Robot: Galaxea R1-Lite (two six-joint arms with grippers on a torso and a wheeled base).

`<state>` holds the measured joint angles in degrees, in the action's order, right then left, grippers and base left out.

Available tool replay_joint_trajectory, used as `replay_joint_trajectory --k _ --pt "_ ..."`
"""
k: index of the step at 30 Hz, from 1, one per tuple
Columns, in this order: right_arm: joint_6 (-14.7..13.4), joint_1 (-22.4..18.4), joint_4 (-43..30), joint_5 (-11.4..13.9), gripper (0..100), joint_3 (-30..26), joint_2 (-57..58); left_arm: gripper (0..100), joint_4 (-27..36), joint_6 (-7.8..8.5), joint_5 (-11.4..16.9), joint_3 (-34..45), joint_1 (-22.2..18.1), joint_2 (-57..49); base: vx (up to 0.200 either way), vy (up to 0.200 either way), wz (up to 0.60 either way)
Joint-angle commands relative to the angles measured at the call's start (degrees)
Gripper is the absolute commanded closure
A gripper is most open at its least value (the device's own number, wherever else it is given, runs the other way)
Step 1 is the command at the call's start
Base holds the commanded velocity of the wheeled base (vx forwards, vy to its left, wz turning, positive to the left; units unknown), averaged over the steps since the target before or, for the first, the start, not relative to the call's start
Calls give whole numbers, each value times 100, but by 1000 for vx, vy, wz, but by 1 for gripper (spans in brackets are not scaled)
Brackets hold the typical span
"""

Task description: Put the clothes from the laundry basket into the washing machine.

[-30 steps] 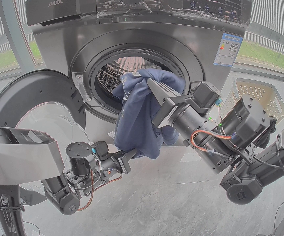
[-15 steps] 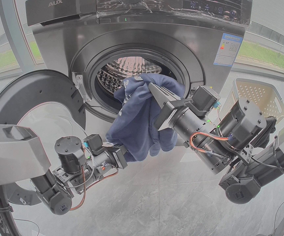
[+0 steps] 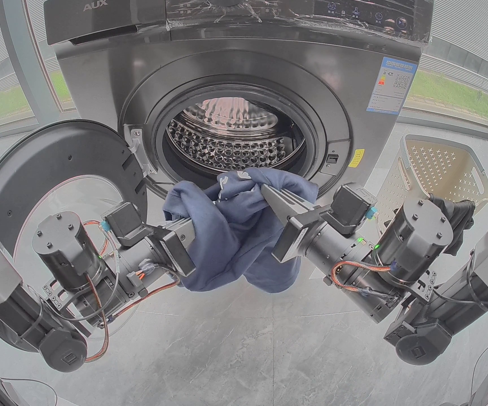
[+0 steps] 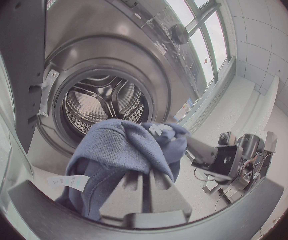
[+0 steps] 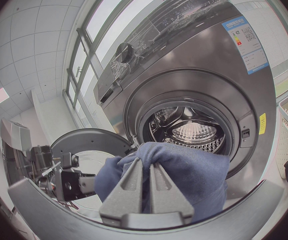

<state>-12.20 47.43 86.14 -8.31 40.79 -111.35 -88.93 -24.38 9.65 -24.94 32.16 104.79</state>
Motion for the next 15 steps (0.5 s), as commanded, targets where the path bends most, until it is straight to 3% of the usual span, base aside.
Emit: replay_joint_trajectory --k 1,8,9,15 --pt "-10 -15 8 -4 100 -106 -10 100 -10 -23 1 -37 10 -336 0 0 0" --pt "-28 -15 43 5 100 -141 -106 100 -10 -23 10 -81 27 -653 0 0 0" --pt "-28 -6 43 5 0 -168 -133 100 -10 -23 10 -81 27 -662 0 0 0" --pt "-37 38 87 32 0 -265 -98 100 -19 -14 10 -99 10 -662 0 0 0"
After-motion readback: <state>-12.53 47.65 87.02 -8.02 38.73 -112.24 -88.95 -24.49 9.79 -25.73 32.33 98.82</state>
